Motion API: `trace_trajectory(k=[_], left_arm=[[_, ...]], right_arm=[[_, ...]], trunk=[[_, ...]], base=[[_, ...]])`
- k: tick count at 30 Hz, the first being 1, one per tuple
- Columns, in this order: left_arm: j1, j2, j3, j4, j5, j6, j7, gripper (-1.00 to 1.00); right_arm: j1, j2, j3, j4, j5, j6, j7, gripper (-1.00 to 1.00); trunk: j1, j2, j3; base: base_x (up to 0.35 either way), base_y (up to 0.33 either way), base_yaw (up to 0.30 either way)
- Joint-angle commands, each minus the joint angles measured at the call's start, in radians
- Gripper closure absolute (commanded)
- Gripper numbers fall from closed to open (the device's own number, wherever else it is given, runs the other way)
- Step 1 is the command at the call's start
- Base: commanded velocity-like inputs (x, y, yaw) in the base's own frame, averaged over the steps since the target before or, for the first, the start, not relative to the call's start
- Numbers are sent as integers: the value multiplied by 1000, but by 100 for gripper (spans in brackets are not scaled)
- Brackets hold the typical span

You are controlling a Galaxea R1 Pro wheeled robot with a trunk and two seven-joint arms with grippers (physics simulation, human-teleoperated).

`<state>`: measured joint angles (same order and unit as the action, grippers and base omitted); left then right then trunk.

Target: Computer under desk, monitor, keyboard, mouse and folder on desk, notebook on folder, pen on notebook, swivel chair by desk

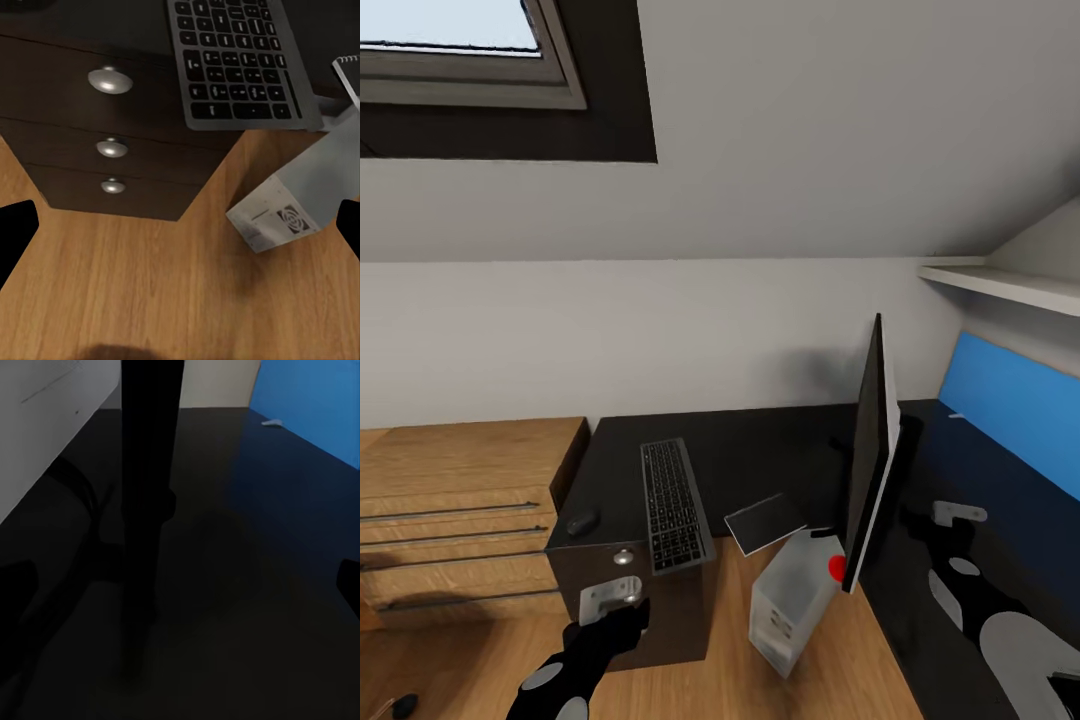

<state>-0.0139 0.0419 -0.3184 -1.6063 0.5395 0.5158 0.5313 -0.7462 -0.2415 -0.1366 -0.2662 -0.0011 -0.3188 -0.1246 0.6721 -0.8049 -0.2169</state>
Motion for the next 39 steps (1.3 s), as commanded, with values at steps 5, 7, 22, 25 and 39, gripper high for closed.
trace_trajectory(k=[5, 7, 22, 25, 39], left_arm=[[-1, 1, -10, -1, 10, 1, 10, -100], [-1, 1, -11, -1, 10, 1, 10, -100], [0, 1, -14, 0, 11, 1, 10, -100], [-1, 1, -14, 1, 11, 2, 10, -100], [-1, 1, -33, 8, 11, 3, 10, -100]], right_arm=[[-1, -3, -1, 2, 0, -18, 1, -100], [-1, -4, -1, 2, 0, -20, 10, -100], [-1, -24, -4, 25, -5, -23, 93, -100], [-1, -40, -6, 46, -8, -23, 108, -100], [-1, -52, -8, 63, -11, -39, 121, -100]], trunk=[[0, -1, -1], [0, -1, -1], [0, -1, -1], [0, -1, -1], [0, -1, -1]], base=[[86, 0, 0], [186, 0, 0], [37, 0, 0], [2, 0, 0], [64, -46, 0]])
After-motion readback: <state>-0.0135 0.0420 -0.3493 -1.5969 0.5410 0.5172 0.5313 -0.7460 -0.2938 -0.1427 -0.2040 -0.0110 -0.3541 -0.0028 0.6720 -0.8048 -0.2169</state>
